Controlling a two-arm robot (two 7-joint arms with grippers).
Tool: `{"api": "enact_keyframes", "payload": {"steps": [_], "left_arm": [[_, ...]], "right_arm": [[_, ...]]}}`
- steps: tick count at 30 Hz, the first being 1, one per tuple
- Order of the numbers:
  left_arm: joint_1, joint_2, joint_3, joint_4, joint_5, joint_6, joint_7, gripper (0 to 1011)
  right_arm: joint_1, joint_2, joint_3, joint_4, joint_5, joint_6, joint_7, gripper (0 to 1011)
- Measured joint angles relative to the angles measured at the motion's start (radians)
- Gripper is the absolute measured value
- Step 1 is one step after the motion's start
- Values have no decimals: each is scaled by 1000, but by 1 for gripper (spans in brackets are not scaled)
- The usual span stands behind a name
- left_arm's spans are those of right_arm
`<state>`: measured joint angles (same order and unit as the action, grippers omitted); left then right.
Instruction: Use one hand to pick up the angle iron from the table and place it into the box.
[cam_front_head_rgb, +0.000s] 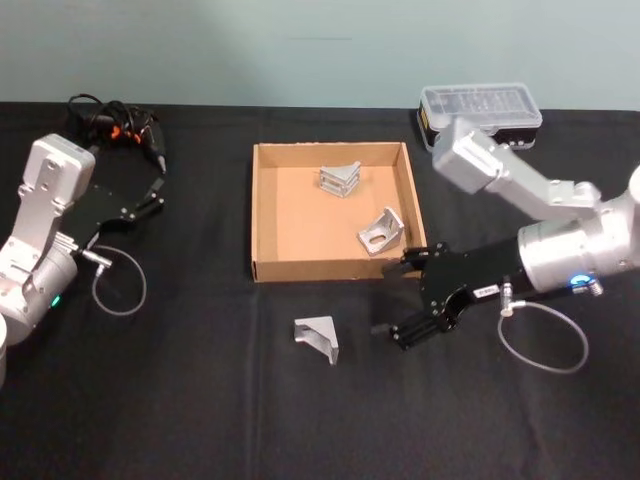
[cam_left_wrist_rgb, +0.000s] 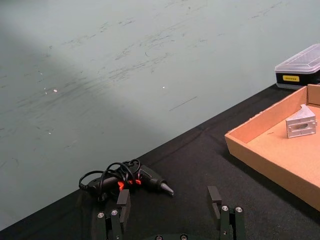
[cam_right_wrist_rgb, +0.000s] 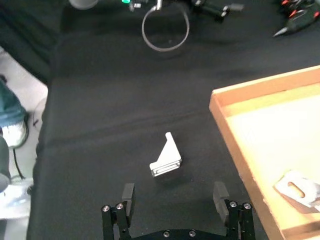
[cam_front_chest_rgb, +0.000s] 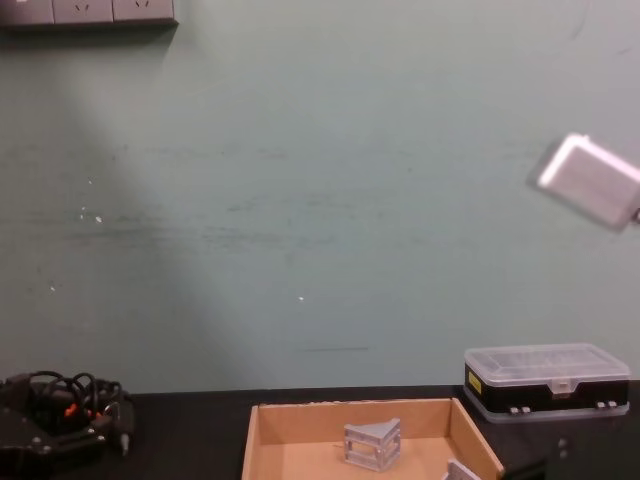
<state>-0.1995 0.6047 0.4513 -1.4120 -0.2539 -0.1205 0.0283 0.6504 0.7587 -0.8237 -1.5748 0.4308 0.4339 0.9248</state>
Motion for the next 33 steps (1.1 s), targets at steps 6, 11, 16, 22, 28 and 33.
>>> {"api": "enact_keyframes", "payload": {"steps": [6, 11, 16, 22, 28, 33], "left_arm": [[0, 0, 0, 0, 0, 0, 0, 1000], [0, 0, 0, 0, 0, 0, 0, 1000], [0, 0, 0, 0, 0, 0, 0, 1000], [0, 0, 0, 0, 0, 0, 0, 1000], [0, 0, 0, 0, 0, 0, 0, 1000], [0, 0, 0, 0, 0, 0, 0, 1000]], "right_arm": [[34, -34, -69, 51, -56, -34, 18, 1000], [50, -60, -97, 78, -86, -53, 22, 1000], [66, -91, -119, 107, -111, -72, 26, 1000], [80, -124, -137, 141, -132, -88, 35, 1000], [94, -152, -153, 167, -148, -104, 50, 1000], [102, -168, -164, 181, -156, -112, 61, 1000]]}}
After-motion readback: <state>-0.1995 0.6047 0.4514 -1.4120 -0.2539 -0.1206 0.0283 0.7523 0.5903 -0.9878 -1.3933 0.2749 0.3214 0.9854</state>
